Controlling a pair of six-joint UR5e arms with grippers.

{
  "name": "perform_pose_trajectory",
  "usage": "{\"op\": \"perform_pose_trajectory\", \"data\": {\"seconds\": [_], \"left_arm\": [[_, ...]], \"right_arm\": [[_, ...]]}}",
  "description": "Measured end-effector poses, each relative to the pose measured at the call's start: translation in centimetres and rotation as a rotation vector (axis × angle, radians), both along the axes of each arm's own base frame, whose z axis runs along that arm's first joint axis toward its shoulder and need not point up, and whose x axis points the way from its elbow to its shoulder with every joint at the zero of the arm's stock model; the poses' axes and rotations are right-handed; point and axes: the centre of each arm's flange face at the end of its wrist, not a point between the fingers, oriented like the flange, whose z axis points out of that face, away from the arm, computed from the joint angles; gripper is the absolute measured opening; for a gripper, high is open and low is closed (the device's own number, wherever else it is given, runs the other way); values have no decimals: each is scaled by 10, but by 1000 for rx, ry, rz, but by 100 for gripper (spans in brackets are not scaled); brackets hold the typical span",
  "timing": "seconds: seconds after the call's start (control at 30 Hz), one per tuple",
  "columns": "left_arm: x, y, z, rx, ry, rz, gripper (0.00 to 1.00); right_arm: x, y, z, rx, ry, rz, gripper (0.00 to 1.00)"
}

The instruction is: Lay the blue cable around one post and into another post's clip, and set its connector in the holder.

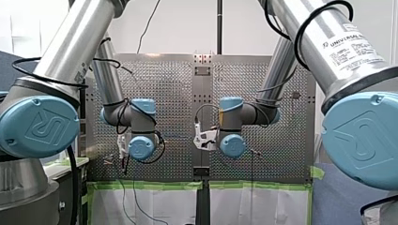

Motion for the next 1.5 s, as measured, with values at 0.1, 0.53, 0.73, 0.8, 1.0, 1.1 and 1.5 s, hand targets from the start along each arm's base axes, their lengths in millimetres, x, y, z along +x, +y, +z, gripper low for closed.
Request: {"op": "perform_pose_trajectory", "data": {"seconds": [0.1,0.53,0.73,0.8,1.0,1.1,1.5], "left_arm": [[0,0,0,0,0,0,0],[0,0,0,0,0,0,0],[0,0,0,0,0,0,0],[0,0,0,0,0,0,0],[2,1,-1,3,0,5,0],[5,3,-4,9,7,13,0],[7,4,-6,12,11,17,0]], "right_arm": [[0,0,0,0,0,0,0],[0,0,0,0,0,0,0],[0,0,0,0,0,0,0],[0,0,0,0,0,0,0],[1,1,0,1,0,3,0],[3,3,-8,13,10,10,0],[-1,10,-54,74,72,14,0]]}}
